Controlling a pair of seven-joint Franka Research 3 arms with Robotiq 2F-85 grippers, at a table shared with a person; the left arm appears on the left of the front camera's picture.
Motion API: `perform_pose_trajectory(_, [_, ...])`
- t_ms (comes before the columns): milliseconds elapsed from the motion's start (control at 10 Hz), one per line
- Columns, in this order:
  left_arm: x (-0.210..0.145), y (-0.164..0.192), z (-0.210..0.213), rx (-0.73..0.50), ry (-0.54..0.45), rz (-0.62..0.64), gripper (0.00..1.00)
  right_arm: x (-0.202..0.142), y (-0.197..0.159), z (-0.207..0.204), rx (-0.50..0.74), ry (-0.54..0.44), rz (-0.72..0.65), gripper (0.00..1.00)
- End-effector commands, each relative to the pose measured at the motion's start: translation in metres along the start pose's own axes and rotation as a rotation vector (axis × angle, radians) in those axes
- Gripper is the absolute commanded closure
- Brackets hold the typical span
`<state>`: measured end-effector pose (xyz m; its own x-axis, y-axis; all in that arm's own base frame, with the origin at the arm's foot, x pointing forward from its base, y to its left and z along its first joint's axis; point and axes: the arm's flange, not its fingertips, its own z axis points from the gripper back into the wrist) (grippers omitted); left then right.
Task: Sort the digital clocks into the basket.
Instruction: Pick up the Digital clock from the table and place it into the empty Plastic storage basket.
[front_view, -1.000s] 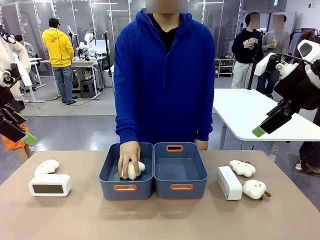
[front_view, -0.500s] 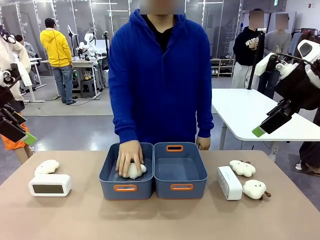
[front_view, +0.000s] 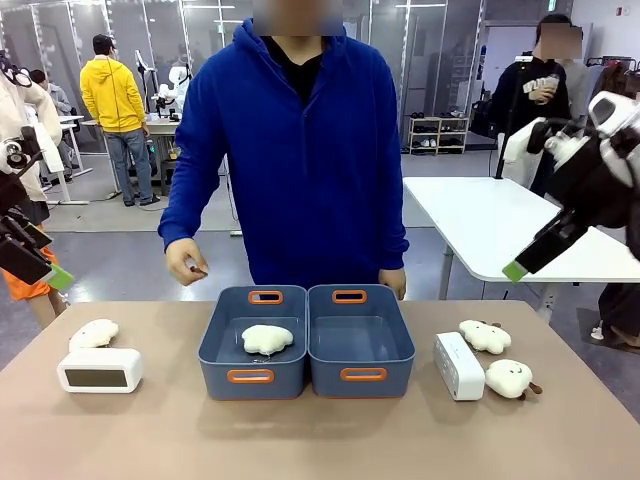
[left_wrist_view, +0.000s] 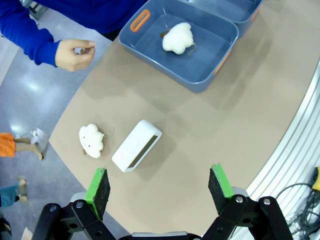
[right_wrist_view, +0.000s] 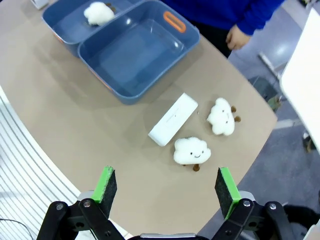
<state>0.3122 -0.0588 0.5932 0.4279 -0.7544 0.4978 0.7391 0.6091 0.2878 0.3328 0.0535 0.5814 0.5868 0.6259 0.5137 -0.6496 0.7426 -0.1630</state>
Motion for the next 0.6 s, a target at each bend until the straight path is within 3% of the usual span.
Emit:
perform_pose_trajectory(0, [0.003, 0.001, 0.002, 0.002, 0.017, -0.007, 0.0, 0.017, -0.004, -0.03, 0.006, 0.133, -0.187, 0.0])
perform_pose_trajectory(200, [0.003, 0.001, 0.002, 0.002, 0.017, -0.007, 0.0, 0.017, -0.006, -0.086, 0.052, 0.249, -0.389, 0.0])
perform_pose_trajectory(500, [0.003, 0.001, 0.002, 0.002, 0.017, -0.007, 0.0, 0.013, -0.015, -0.162, 0.012, 0.268, -0.612, 0.0])
